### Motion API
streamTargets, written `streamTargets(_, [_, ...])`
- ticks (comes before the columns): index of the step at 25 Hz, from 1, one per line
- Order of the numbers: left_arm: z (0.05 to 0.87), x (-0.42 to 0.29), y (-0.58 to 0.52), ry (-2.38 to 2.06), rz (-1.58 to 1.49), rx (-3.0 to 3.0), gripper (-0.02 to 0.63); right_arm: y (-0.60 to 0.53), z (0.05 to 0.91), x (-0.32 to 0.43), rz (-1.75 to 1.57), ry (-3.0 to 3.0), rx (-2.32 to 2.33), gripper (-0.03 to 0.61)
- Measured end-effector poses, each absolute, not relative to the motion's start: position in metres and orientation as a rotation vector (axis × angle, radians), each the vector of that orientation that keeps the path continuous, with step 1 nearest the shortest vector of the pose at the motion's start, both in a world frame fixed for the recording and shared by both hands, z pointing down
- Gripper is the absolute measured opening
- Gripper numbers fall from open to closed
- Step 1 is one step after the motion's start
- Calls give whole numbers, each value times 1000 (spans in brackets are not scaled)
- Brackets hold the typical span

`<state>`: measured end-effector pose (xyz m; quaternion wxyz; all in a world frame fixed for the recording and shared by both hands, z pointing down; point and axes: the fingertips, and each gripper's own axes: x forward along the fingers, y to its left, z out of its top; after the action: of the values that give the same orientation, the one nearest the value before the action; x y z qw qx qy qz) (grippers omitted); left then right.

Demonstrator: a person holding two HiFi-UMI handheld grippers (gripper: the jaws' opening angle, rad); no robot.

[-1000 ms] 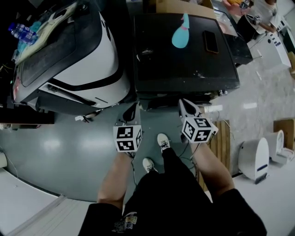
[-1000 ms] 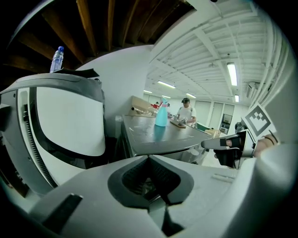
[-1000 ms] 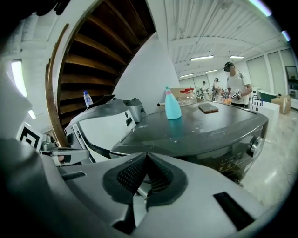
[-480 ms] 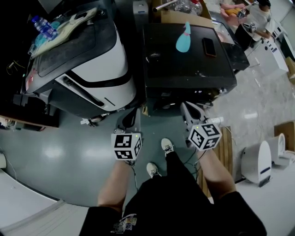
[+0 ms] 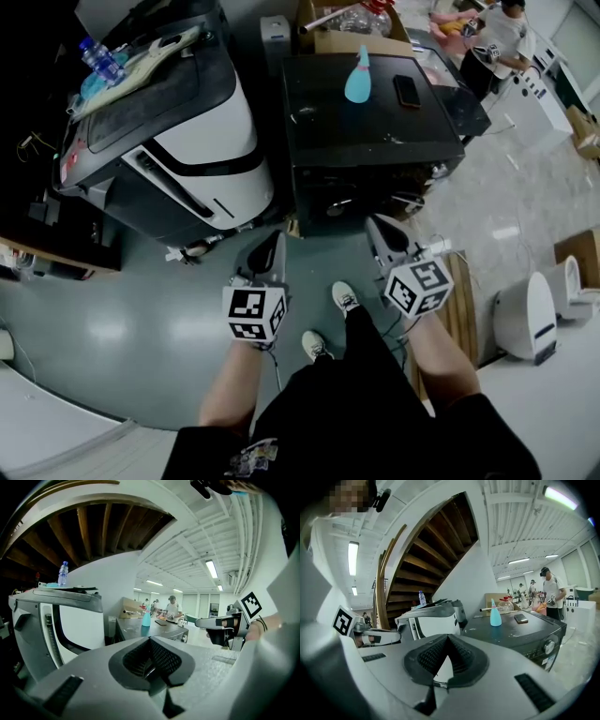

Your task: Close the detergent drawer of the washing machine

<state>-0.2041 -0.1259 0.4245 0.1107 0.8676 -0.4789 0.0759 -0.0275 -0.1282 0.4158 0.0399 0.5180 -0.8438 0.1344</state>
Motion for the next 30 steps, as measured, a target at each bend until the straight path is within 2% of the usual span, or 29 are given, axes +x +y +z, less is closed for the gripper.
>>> streamTargets(13, [429, -147, -62, -1312, 264, 2580, 3, -69, 405, 7, 356, -2603, 1557, -2])
streamTargets(30, [427, -22, 42, -1471, 298, 2506, 3, 19, 402, 99, 338, -2760, 1307, -2])
